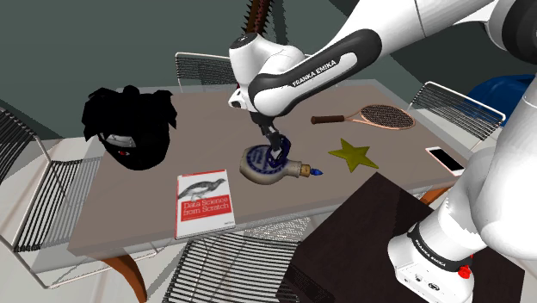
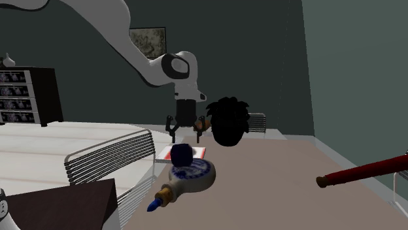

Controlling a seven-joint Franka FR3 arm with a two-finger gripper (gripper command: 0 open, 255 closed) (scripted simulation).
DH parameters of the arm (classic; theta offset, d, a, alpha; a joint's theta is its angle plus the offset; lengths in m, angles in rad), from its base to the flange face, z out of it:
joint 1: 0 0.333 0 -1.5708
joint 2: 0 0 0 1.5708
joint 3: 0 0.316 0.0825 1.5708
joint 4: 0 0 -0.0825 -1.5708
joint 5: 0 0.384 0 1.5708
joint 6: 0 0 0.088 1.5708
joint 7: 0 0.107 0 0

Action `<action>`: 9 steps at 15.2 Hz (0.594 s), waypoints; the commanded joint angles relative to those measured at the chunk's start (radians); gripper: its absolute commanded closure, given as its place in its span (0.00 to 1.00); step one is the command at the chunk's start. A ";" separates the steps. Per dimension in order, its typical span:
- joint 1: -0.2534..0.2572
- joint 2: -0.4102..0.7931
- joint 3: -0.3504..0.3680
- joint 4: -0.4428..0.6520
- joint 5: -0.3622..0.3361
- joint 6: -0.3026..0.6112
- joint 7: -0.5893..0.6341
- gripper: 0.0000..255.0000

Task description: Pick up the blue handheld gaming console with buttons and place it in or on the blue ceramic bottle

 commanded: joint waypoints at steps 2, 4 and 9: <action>0.000 0.000 0.000 0.000 0.000 0.000 0.000 0.00; 0.004 -0.006 0.004 0.019 0.005 -0.027 -0.001 0.00; 0.014 -0.030 0.013 0.083 0.019 -0.115 -0.009 0.00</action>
